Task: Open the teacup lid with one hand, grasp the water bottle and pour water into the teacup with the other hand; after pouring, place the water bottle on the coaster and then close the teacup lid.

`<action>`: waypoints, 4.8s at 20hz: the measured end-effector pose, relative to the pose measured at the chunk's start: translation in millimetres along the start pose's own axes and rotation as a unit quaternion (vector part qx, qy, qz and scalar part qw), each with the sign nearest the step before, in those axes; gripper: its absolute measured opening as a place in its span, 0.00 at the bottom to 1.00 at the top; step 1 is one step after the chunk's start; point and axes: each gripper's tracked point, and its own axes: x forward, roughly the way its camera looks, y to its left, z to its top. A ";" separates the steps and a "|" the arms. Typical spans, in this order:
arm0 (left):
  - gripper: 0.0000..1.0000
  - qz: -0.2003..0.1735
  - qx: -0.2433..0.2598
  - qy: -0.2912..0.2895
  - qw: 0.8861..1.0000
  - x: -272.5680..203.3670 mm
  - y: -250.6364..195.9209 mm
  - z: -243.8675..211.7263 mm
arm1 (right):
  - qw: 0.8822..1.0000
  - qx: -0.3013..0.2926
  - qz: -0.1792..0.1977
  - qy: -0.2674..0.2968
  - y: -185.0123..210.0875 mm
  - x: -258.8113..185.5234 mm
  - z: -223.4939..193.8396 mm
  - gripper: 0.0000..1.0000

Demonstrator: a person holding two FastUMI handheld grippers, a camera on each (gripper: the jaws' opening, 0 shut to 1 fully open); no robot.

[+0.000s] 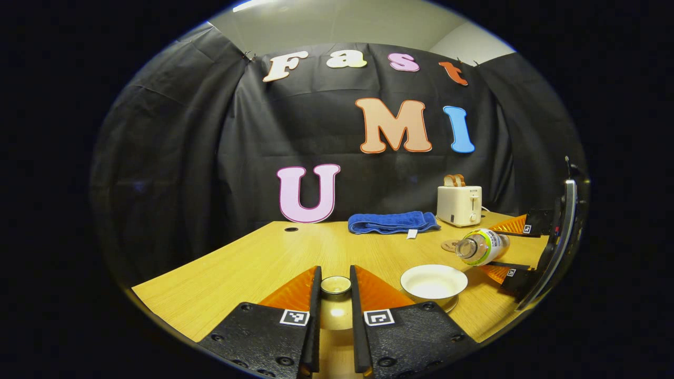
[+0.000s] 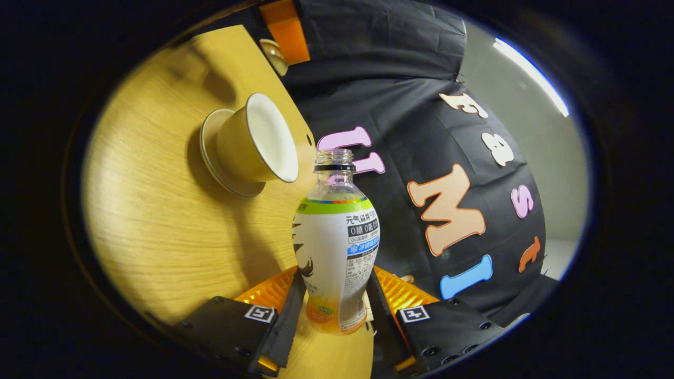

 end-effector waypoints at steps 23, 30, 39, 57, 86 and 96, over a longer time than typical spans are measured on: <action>0.23 -0.004 -0.002 -0.008 1.000 0.1 2.1 3.9 | 0.973 -0.225 -0.008 -0.045 14.1 -13.0 19.2 0.70; 0.23 -0.005 -0.007 -0.006 1.000 0.8 2.5 2.5 | 0.956 -0.287 -0.010 -0.065 -4.6 -3.5 30.3 0.70; 0.23 -0.005 -0.014 -0.005 1.000 0.1 4.4 1.9 | 0.932 -0.352 -0.027 -0.088 -15.5 1.6 35.6 0.69; 0.23 -0.009 -0.018 -0.006 1.000 0.8 -2.9 5.9 | 0.929 -0.355 -0.022 -0.100 -16.4 4.9 37.8 0.70; 0.23 -0.040 -0.025 -0.017 0.999 10.8 -36.5 25.5 | 0.898 0.439 0.022 0.026 -76.0 63.4 -43.4 0.70; 0.23 -0.047 -0.031 -0.018 0.998 10.7 -41.6 28.5 | 0.814 0.581 -0.011 0.030 -81.8 122.2 -82.6 0.71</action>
